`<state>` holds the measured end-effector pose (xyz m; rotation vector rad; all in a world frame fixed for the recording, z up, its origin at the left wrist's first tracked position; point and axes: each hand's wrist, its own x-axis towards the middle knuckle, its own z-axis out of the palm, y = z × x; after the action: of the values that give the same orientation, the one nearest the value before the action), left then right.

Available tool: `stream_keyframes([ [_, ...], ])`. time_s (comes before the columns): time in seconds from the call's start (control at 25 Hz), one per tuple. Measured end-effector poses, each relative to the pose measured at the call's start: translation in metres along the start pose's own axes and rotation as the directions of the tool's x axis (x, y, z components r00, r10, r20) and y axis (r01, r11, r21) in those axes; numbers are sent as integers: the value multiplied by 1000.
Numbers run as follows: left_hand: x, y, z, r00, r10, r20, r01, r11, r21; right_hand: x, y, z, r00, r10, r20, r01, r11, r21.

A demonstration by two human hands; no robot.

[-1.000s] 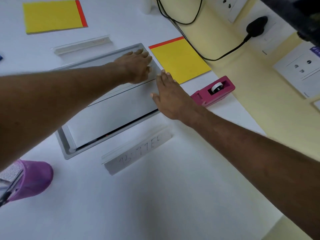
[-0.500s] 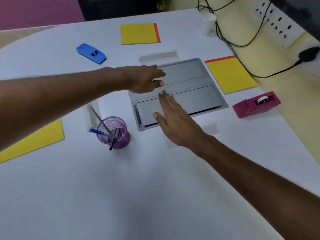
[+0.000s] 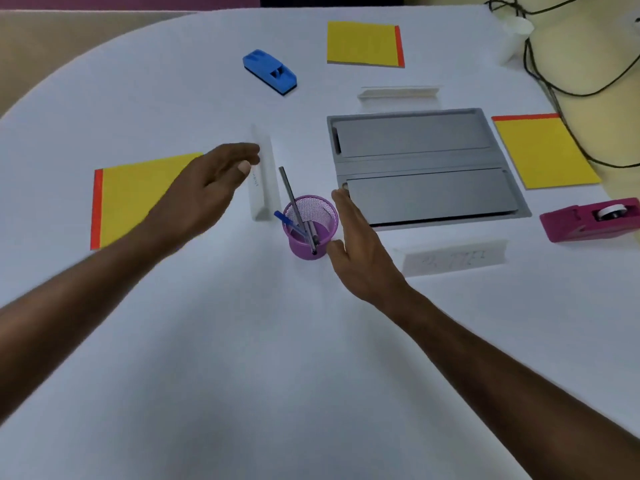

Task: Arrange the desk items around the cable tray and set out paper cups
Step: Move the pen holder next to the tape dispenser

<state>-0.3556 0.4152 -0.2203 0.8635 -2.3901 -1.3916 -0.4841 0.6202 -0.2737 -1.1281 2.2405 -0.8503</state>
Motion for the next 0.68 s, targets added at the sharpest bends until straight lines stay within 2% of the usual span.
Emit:
stream_keyframes([
  [0.04, -15, -11, 11, 996, -56, -68, 49, 995, -91, 2, 1, 4, 999, 41, -15, -40, 999, 30],
  [0.12, -42, -32, 39, 975, -189, -115, 157, 958, -240, 6, 4, 11, 993, 114, -35, -111, 991, 73],
  [0.24, -64, -51, 77, 949, -305, -81, 273, 922, -275, 9, 11, 20, 987, 156, -48, -151, 984, 96],
  [0.32, -65, -56, 94, 952, -305, -27, 290, 926, -243, 9, 13, 24, 986, 159, -43, -154, 983, 104],
  [0.48, -53, -52, 106, 979, -196, 63, 205, 954, -220, 10, 11, 29, 984, 160, -79, -143, 973, 183],
  [0.68, -52, -38, 114, 987, -153, -53, 138, 965, -222, -5, 7, 16, 973, 172, -155, -126, 954, 273],
])
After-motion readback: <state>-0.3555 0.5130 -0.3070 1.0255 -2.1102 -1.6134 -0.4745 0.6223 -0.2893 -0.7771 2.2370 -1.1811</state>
